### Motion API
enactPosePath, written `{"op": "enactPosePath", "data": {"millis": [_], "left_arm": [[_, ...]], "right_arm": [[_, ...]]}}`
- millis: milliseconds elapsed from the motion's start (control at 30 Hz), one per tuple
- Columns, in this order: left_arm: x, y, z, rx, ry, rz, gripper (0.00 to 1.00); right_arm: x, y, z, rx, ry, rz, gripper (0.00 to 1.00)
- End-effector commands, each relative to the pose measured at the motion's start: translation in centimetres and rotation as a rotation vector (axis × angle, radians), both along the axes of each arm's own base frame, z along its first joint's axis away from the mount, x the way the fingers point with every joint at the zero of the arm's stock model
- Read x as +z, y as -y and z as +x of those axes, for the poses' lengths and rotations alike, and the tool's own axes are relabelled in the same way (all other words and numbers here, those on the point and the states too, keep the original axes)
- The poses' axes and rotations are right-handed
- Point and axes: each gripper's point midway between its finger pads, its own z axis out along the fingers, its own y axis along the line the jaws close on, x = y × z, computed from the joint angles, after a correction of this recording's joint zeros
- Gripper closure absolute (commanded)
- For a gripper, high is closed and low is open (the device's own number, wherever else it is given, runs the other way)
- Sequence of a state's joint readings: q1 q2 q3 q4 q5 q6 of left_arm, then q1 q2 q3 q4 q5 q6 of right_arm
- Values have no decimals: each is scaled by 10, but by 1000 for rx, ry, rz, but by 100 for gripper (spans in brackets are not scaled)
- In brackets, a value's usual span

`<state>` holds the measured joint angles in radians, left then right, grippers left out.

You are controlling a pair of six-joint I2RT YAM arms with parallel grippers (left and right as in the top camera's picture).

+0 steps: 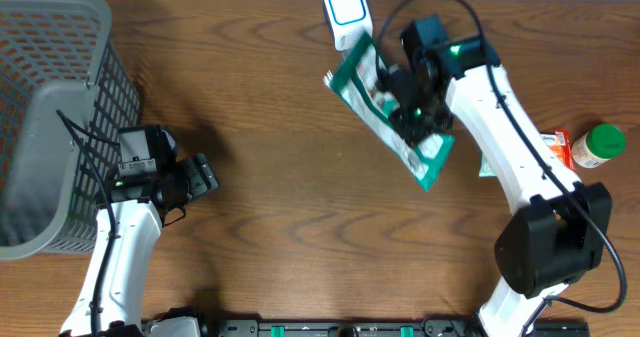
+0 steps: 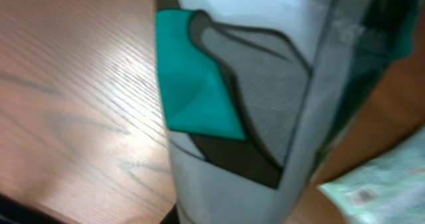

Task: Scan the item barcode
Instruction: 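Carry the gloves pack right and set it beside the wipes pouch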

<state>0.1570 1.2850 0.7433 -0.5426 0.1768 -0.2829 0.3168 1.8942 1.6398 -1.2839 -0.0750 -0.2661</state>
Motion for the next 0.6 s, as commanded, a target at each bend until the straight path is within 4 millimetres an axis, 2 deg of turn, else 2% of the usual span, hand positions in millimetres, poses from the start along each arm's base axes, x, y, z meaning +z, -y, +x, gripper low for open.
{"op": "enactPosePath", "data": {"millis": [0, 33, 167, 300, 400, 433, 500, 567], "left_arm": [[0, -4, 0, 3, -2, 12, 15], [0, -4, 0, 3, -2, 12, 15], [0, -4, 0, 3, -2, 12, 15], [0, -4, 0, 3, -2, 12, 15], [0, -4, 0, 3, -2, 12, 15], [0, -4, 0, 3, -2, 12, 15], [0, -4, 0, 3, -2, 12, 15], [0, -4, 0, 3, -2, 12, 15]], "right_arm": [[-40, 26, -21, -138, -113, -30, 99], [-55, 40, -28, -206, -144, -40, 99], [-86, 76, -35, -379, -164, -44, 98], [-100, 105, -23, -529, -117, -23, 99], [-101, 124, -14, -595, -83, -10, 98], [-101, 132, -11, -618, -73, -7, 96], [-101, 140, -11, -642, -72, -6, 86], [-101, 143, -12, -653, -75, -6, 66]]}}
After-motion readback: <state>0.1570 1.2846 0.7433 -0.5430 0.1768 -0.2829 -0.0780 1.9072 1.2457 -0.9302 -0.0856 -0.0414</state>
